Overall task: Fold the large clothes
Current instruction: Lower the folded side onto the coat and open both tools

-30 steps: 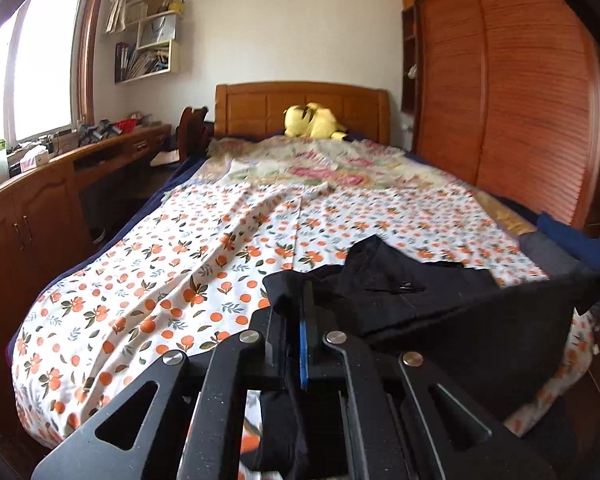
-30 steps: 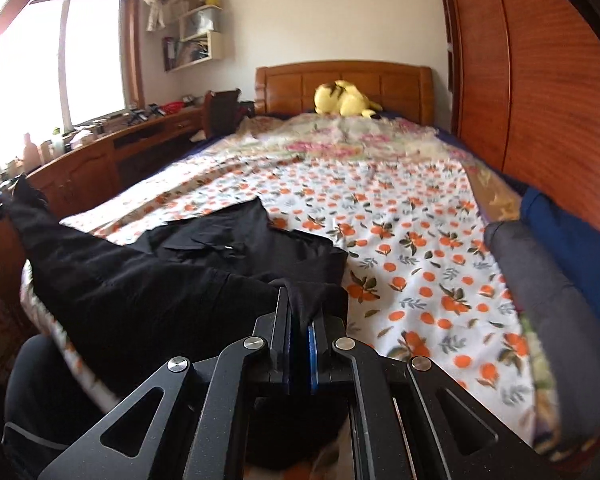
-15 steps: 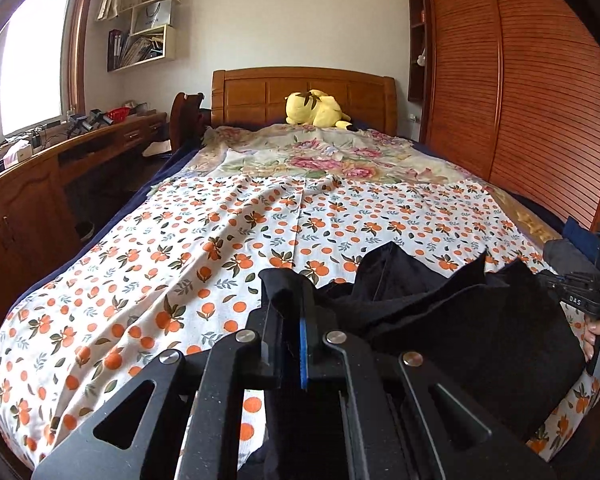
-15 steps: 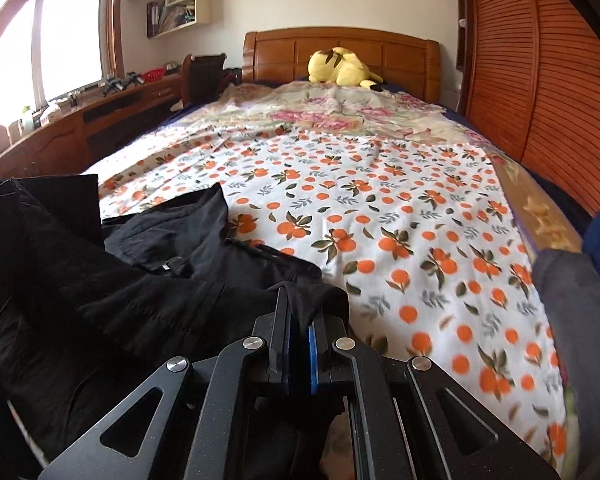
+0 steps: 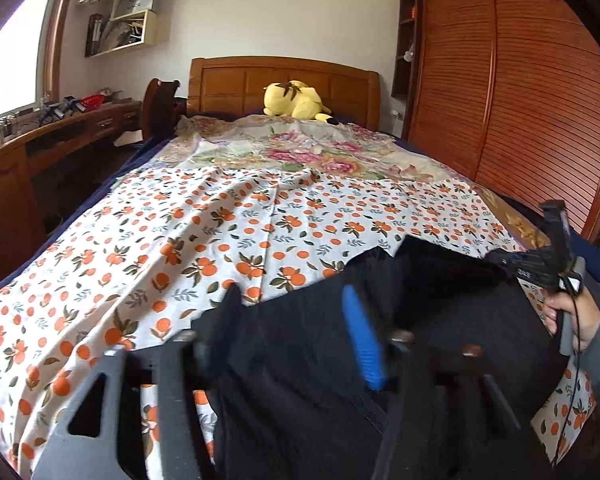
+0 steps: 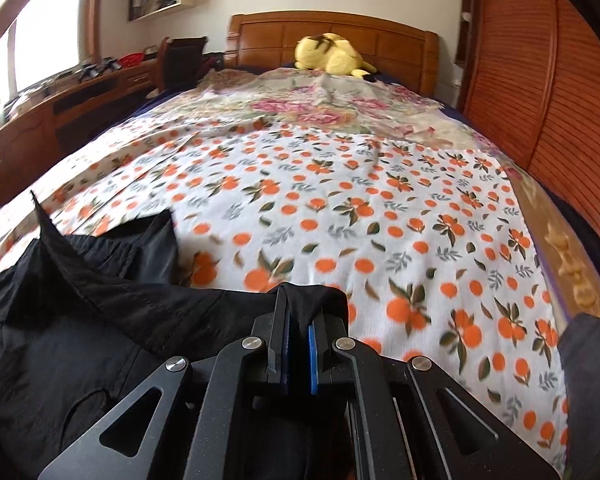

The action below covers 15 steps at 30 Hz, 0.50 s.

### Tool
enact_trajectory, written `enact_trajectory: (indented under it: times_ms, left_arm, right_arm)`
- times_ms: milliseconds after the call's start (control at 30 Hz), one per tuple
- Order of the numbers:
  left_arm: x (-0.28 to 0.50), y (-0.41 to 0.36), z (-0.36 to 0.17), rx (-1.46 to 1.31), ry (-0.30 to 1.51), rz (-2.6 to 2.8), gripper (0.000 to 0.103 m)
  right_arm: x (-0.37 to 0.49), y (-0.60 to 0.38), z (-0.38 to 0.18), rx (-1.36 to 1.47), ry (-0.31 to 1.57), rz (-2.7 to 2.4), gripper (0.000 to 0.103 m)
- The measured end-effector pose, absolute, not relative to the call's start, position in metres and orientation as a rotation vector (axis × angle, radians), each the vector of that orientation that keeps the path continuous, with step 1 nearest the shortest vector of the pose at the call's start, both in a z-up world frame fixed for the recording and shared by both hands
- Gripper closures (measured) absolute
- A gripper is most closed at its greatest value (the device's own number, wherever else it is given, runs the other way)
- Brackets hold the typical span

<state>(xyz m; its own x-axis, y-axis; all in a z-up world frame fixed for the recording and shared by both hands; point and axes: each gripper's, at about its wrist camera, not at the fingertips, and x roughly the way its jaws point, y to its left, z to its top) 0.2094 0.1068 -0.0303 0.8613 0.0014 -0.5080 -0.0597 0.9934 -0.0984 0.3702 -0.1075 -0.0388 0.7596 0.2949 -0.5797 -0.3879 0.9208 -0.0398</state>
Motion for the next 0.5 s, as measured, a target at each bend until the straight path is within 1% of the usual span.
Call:
enact_trajectory:
  times_ms: [33,67,200,333,400,467,500]
  left_arm:
    - [0.210,0.106,-0.033,-0.117,0.528,0.020,0.025]
    - [0.210,0.106,-0.035,-0.121,0.524,0.011,0.022]
    - [0.212,0.102,-0.039,-0.110,0.528,-0.002,0.022]
    - [0.214,0.094,-0.045,-0.100,0.549,-0.037,0.022]
    - [0.214,0.090,-0.048,-0.093,0.562,-0.056,0.022]
    - [0.214,0.086,-0.051,-0.094,0.574,-0.074,0.022]
    - [0.214,0.084,-0.052,-0.096,0.577,-0.081,0.022]
  right_arm:
    - [0.377,-0.105,-0.041,-0.156,0.607,0.354,0.097]
    - [0.386,-0.104,-0.043,-0.151,0.621,0.332,0.097]
    - [0.414,-0.093,-0.055,-0.154,0.693,0.253,0.097]
    - [0.426,-0.082,-0.054,-0.149,0.742,0.251,0.096]
    - [0.427,-0.084,-0.049,-0.122,0.750,0.265,0.090]
    - [0.427,-0.088,-0.043,-0.094,0.750,0.287,0.082]
    - [0.428,-0.092,-0.041,-0.086,0.746,0.289,0.080]
